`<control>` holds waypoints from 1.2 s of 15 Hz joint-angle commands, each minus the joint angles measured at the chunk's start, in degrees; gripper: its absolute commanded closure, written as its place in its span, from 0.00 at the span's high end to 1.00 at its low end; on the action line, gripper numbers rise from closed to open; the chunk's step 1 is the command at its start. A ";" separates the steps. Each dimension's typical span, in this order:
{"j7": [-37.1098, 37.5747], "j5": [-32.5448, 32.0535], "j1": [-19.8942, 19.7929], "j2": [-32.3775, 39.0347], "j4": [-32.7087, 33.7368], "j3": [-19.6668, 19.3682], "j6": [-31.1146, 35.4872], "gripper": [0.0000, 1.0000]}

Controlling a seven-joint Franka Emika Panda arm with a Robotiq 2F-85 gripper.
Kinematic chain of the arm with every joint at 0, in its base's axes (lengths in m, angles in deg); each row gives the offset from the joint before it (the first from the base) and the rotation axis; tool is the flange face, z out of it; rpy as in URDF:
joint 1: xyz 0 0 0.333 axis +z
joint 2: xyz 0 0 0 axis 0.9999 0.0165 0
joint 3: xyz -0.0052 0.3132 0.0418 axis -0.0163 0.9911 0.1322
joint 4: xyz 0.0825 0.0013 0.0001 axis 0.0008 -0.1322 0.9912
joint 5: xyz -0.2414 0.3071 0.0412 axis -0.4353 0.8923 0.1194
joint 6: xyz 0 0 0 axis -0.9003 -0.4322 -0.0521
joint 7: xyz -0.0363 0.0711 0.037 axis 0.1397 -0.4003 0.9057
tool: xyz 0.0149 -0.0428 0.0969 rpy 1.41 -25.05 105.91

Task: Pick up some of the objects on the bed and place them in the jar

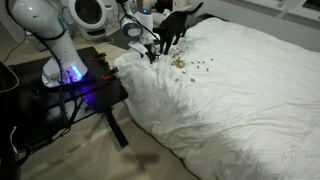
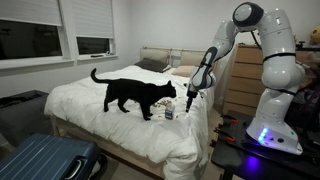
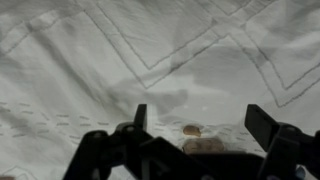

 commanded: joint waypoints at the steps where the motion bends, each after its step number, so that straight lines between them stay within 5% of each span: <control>1: 0.26 -5.47 -1.56 4.58 1.88 0.10 6.80 1.00; 9: 6.40 -18.70 2.43 12.38 5.76 -5.69 17.47 1.00; 18: 8.02 -20.63 12.79 16.95 9.14 -12.85 22.15 1.00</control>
